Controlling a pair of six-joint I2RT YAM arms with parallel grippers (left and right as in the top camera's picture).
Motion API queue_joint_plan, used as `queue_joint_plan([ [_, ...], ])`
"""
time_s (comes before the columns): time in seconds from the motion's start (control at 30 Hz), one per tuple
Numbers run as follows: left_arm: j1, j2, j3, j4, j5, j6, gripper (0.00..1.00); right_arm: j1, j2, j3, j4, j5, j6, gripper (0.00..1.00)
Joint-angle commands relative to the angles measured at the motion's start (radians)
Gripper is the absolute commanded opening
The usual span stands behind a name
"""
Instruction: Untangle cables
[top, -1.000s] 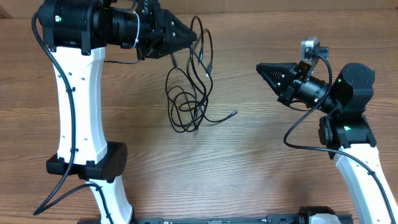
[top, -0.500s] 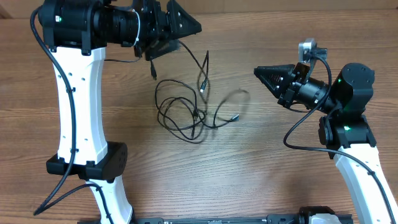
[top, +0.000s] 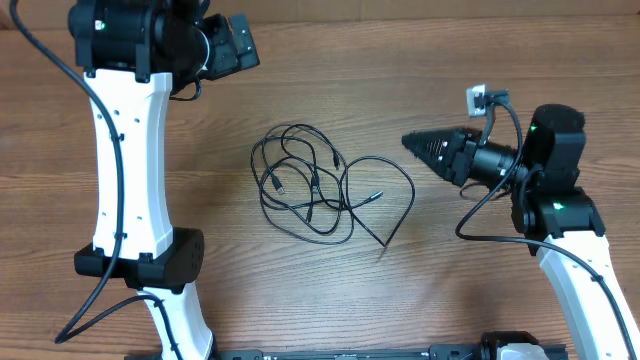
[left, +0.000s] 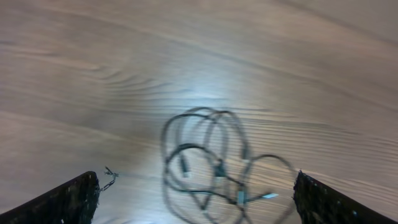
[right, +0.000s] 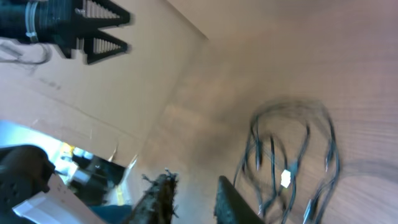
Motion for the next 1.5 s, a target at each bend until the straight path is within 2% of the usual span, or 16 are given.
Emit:
queue_joint_plan([
  [0.0,-0.005,-0.015,-0.057,-0.002,-0.132,0.028,1.0,0.035,0.001,0.008,-0.1,0.041,-0.029,0.32],
  [0.07,-0.005,-0.015,-0.095,0.008,-0.133,0.028,0.99,0.068,0.002,0.008,-0.178,0.041,-0.109,0.47],
  [0.1,-0.005,-0.015,-0.111,0.014,-0.133,0.028,1.0,0.087,0.002,0.008,-0.216,0.041,-0.158,0.52],
  [0.3,-0.005,-0.015,-0.217,0.051,-0.133,0.028,0.99,0.197,0.002,0.008,-0.42,0.223,-0.362,0.7],
  [0.47,-0.006,-0.015,-0.271,0.055,-0.13,0.028,1.0,0.303,0.002,0.008,-0.471,0.43,-0.432,0.74],
  [0.7,-0.006,-0.015,-0.278,0.055,-0.13,0.028,1.0,0.433,0.027,0.007,-0.475,0.698,-0.432,0.82],
  [0.87,-0.006,-0.015,-0.278,0.055,-0.13,0.028,1.0,0.473,0.113,0.007,-0.462,0.773,-0.452,0.82],
  [1.0,-0.006,-0.015,-0.278,0.055,-0.13,0.028,1.0,0.492,0.204,0.007,-0.434,0.777,-0.476,0.78],
  [1.1,-0.006,-0.015,-0.278,0.055,-0.13,0.028,1.0,0.492,0.258,0.007,-0.431,0.774,-0.476,0.72],
  [1.13,-0.006,-0.015,-0.278,0.054,-0.13,0.028,0.99,0.492,0.27,0.007,-0.431,0.774,-0.476,0.65],
  [1.17,-0.006,-0.015,-0.278,0.055,-0.13,0.028,1.0,0.492,0.282,0.007,-0.431,0.774,-0.475,0.54],
  [1.27,-0.006,-0.015,-0.278,0.054,-0.13,0.028,1.0,0.492,0.295,0.007,-0.433,0.773,-0.472,0.49],
  [1.37,-0.006,-0.015,-0.278,0.055,-0.13,0.028,1.0,0.492,0.295,0.008,-0.428,0.769,-0.472,0.1],
  [1.4,-0.006,-0.015,-0.278,0.055,-0.13,0.028,0.99,0.492,0.295,0.008,-0.425,0.76,-0.468,0.05],
  [1.47,-0.006,-0.015,-0.278,0.055,-0.13,0.028,1.0,0.492,0.293,0.011,-0.417,0.739,-0.448,0.04],
])
